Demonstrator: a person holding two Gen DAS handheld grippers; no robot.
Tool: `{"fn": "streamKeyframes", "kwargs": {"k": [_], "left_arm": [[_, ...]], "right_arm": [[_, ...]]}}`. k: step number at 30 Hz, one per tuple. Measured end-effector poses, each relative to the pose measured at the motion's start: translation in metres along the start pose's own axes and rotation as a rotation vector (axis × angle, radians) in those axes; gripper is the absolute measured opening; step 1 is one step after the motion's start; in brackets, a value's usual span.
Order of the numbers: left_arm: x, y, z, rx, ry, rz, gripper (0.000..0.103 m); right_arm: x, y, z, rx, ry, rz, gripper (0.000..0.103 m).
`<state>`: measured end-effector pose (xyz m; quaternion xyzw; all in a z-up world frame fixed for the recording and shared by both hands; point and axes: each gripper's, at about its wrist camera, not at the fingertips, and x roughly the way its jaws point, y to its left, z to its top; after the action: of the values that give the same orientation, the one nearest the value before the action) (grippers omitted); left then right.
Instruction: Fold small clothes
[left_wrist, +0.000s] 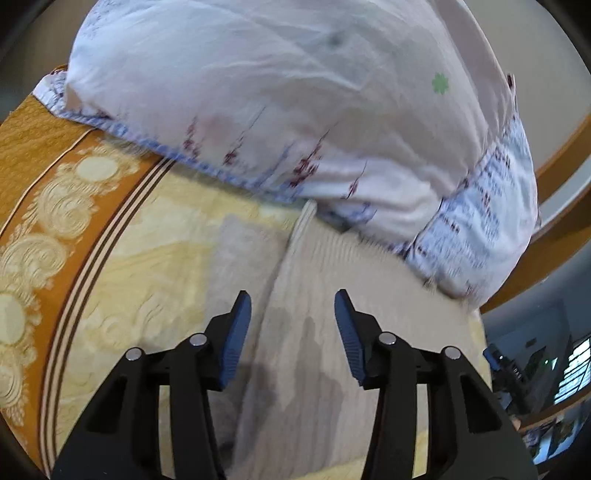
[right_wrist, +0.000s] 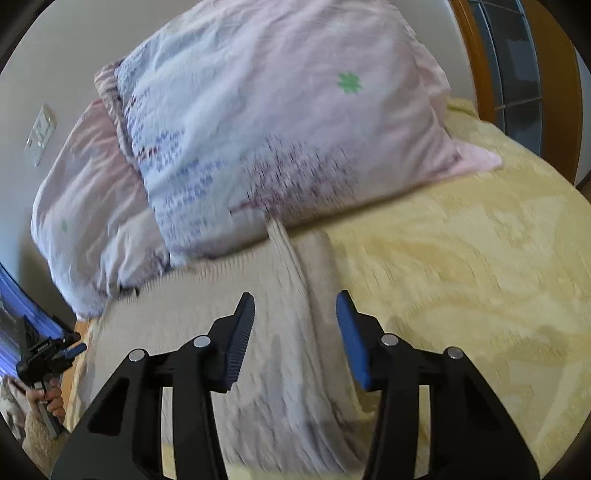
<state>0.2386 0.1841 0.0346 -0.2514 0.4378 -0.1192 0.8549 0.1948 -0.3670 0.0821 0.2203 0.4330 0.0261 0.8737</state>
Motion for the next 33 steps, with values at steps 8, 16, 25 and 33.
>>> {"fn": "streamKeyframes", "kwargs": {"k": [8, 16, 25, 33], "left_arm": [[-0.009, 0.005, -0.025, 0.062, 0.019, 0.008, 0.043], [-0.003, -0.006, -0.042, 0.139, 0.056, 0.03, 0.029], [-0.006, 0.005, -0.042, 0.083, 0.045, 0.033, 0.024], [-0.003, 0.002, -0.047, 0.113, 0.066, 0.032, 0.012]], "right_arm": [[-0.007, -0.001, -0.026, -0.05, 0.05, 0.024, 0.042], [-0.004, 0.004, -0.036, -0.082, 0.07, 0.028, 0.033], [-0.002, 0.004, -0.038, -0.078, 0.092, 0.009, 0.033], [-0.002, 0.005, -0.04, -0.09, 0.083, -0.002, 0.013]]}}
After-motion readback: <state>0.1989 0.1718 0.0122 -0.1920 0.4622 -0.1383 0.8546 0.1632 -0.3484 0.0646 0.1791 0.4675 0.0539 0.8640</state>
